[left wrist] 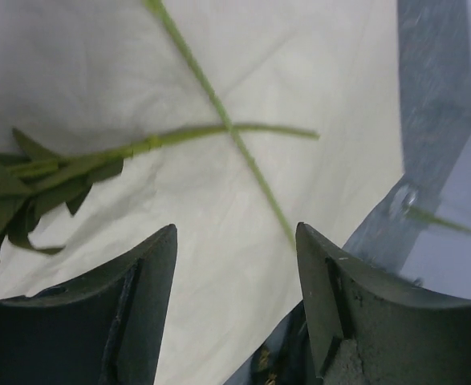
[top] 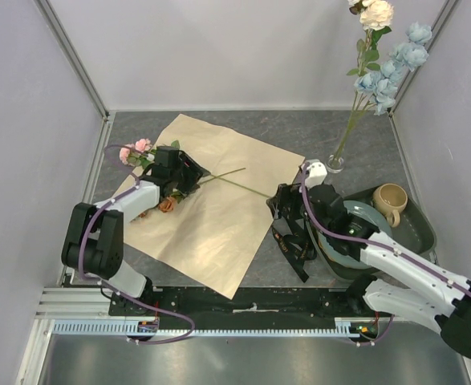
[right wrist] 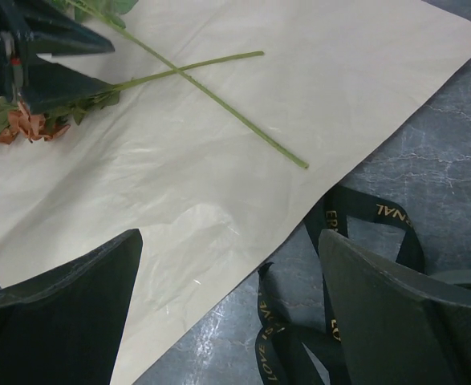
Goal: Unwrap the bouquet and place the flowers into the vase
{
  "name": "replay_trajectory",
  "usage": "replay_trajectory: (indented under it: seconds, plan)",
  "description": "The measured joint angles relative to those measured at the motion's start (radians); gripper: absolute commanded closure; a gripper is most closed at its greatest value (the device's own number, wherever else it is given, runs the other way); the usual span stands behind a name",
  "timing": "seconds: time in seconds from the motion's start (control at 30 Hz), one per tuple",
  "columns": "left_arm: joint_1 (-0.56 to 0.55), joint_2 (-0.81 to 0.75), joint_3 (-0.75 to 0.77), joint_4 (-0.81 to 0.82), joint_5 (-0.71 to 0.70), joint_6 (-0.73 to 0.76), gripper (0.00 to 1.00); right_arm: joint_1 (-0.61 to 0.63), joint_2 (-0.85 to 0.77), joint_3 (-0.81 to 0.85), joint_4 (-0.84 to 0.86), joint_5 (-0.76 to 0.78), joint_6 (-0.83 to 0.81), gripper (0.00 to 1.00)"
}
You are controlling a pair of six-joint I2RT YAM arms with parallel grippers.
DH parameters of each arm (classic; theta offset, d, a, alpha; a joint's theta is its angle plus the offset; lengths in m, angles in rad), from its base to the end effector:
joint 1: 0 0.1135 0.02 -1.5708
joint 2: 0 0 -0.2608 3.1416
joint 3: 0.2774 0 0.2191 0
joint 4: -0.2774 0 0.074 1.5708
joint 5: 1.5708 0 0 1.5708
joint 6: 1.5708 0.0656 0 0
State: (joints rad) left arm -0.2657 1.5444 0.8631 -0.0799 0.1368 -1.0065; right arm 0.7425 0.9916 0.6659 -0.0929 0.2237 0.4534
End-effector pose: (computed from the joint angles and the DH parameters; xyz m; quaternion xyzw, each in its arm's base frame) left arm 0.3018 -0.0914 0.1922 -0.3069 0.8646 -0.2840 0.2787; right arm 0.1735 0.1395 0.2651 -0.0599 0.8334 0.2274 0.5001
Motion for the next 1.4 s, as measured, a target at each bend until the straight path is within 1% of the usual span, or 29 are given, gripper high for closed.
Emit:
replay_trajectory:
  seconds: [0.1,0.17,0.27,0.47,0.7,0.77,0.8,0.87,0.9,1.0,1.03,1.07,1.27,1.4]
  plan:
    - [0.026,0.047,0.043,0.043,-0.05,-0.083,0.37,0.0,-0.078,-0.032,-0.015,0.002,-0.012,0.02]
    - [0.039,0.085,0.075,0.063,-0.081,-0.128,0.41,0.0,-0.124,-0.045,-0.036,0.013,-0.026,0.02]
    - [0.049,0.128,0.094,0.087,-0.123,-0.188,0.43,0.0,-0.169,-0.055,-0.062,0.032,-0.041,0.02]
    - [0.048,0.222,0.12,0.093,-0.193,-0.274,0.45,0.0,-0.187,-0.055,-0.079,0.039,-0.051,0.02]
    - [0.048,0.311,0.129,0.15,-0.233,-0.336,0.52,0.0,-0.188,-0.055,-0.096,0.04,-0.058,0.02]
    - [0.048,0.32,0.13,0.17,-0.242,-0.345,0.56,0.0,-0.188,-0.055,-0.102,0.04,-0.058,0.02]
    - [0.048,0.325,0.133,0.179,-0.245,-0.348,0.6,0.0,-0.188,-0.055,-0.104,0.041,-0.058,0.02]
    - [0.048,0.339,0.141,0.196,-0.253,-0.351,0.65,0.0,-0.188,-0.055,-0.105,0.043,-0.058,0.02]
    - [0.048,0.346,0.144,0.205,-0.258,-0.352,0.71,0.0,-0.188,-0.055,-0.105,0.043,-0.058,0.02]
    - [0.048,0.365,0.146,0.232,-0.264,-0.355,0.81,0.0,-0.186,-0.055,-0.106,0.044,-0.058,0.02]
    - [0.048,0.371,0.146,0.24,-0.265,-0.355,0.95,0.0,-0.185,-0.055,-0.107,0.044,-0.058,0.02]
    - [0.048,0.375,0.146,0.249,-0.265,-0.356,0.98,0.0,-0.185,-0.055,-0.108,0.044,-0.058,0.02]
    - [0.059,0.369,0.14,0.324,-0.262,-0.345,0.98,0.0,-0.184,-0.055,-0.122,0.047,-0.058,0.02]
    - [0.064,0.284,0.079,0.418,-0.248,-0.28,0.98,0.0,-0.18,-0.054,-0.136,0.047,-0.057,0.02]
